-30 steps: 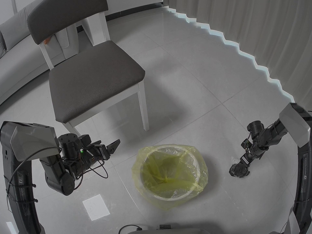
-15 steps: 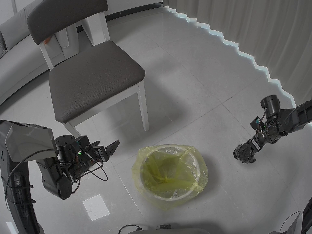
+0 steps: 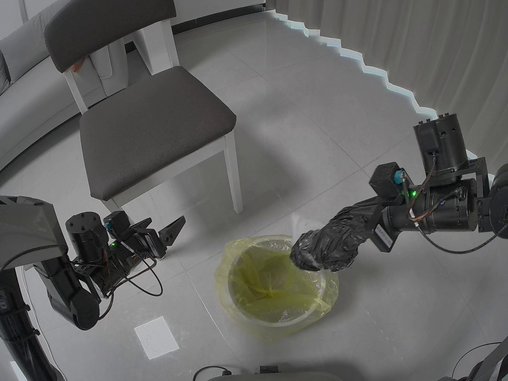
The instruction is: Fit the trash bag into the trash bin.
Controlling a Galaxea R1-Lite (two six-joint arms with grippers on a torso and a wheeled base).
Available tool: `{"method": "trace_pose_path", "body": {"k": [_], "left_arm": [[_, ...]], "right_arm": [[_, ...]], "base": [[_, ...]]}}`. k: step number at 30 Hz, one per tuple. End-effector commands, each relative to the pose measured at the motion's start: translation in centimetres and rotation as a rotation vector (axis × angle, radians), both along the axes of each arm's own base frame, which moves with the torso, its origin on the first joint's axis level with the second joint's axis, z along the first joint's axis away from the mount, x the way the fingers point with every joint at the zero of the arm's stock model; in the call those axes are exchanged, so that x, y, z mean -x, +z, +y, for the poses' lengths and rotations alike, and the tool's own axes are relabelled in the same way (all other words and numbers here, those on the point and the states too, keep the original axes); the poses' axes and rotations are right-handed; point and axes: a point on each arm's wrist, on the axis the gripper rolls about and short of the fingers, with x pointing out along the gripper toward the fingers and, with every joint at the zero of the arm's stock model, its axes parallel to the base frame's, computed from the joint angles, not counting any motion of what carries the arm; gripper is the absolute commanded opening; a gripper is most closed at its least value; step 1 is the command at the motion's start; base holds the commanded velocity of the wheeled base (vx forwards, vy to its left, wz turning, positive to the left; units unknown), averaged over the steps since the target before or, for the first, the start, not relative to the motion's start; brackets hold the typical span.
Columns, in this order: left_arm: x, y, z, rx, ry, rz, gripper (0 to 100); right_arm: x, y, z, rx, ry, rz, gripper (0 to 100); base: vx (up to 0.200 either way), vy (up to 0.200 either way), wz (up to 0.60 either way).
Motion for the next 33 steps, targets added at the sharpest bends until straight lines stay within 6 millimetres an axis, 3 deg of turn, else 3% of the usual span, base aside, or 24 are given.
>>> {"method": "trace_pose_path", "body": {"k": [1,7,14,23,26,31,33], "left_arm": [[1.2,1.6,0.3,0.011,0.003,-0.046,100],[1.4,1.9,0.7,0.018,0.015,-0.054,100],[2.3,2.7,1.2,0.024,0.019,-0.071,100],[2.7,2.4,1.3,0.023,0.015,-0.050,100],[2.7,2.5,1.2,0.023,0.012,-0.052,100],[2.7,2.4,1.1,0.023,0.011,-0.050,100],[2.6,2.3,1.1,0.023,0.009,-0.047,100]], "right_arm": [[0.1,-1.7,4.2,-0.033,0.140,0.014,0],[-3.2,-6.3,8.4,0.014,0.174,0.081,0],[-4.9,-9.8,10.1,0.041,0.188,0.155,0],[-2.7,-11.7,10.5,0.070,0.213,0.234,0],[-0.9,-12.8,10.3,0.107,0.240,0.277,0],[1.9,-11.1,9.7,0.103,0.289,0.260,0],[2.0,-10.3,9.8,0.086,0.291,0.241,0]], "base": [[0.000,0.000,0.00],[0.000,0.000,0.00],[0.000,0.000,0.00],[0.000,0.000,0.00],[0.000,0.000,0.00],[0.000,0.000,0.00],[0.000,0.000,0.00]]}}
